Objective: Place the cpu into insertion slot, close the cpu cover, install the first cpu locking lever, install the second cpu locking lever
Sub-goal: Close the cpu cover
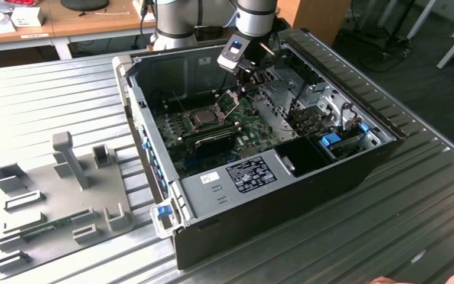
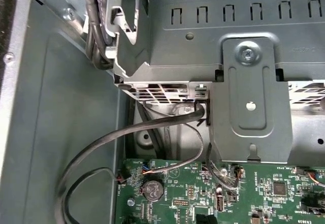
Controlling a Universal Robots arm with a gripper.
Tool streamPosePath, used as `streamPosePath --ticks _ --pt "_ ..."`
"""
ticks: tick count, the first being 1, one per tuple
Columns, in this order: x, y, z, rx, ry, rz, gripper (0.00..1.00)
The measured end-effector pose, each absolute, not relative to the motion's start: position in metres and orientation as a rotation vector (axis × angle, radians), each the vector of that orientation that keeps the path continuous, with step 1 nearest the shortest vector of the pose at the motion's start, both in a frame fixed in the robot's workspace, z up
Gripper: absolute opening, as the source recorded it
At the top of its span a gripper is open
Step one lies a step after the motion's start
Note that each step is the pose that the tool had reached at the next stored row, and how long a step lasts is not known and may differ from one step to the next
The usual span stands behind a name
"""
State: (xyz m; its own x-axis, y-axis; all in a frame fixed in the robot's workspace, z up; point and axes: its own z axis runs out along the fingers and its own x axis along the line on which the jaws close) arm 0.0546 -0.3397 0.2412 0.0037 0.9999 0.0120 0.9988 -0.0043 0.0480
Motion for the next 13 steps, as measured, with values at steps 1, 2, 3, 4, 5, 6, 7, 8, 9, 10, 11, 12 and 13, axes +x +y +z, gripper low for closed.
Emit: streamPosePath --ticks 1,2,3,4,5,6,7,8,9,10,11,12,13 --pt "0.0546 -0.3397 0.2402 2.207 2.198 0.066 0.11" --pt "0.0546 -0.3397 0.2391 2.208 2.198 0.066 0.11" --pt "0.0546 -0.3397 0.2381 2.208 2.198 0.066 0.11" --pt "0.0546 -0.3397 0.2371 2.208 2.198 0.066 0.11" --pt "0.0546 -0.3397 0.2362 2.208 2.198 0.066 0.11" --pt "0.0546 -0.3397 0.2357 2.208 2.197 0.065 0.11" --pt "0.0546 -0.3397 0.2357 2.207 2.197 0.065 0.11" --pt "0.0546 -0.3397 0.2357 2.207 2.197 0.065 0.11" --pt "0.0546 -0.3397 0.2357 2.207 2.197 0.065 0.11" --pt "0.0546 -0.3397 0.2357 2.207 2.197 0.065 0.11" --pt "0.0546 -0.3397 0.2356 2.207 2.197 0.065 0.11" --pt "0.0546 -0.3397 0.2356 2.207 2.197 0.065 0.11" --pt "0.0545 -0.3397 0.2355 2.207 2.197 0.065 0.11"
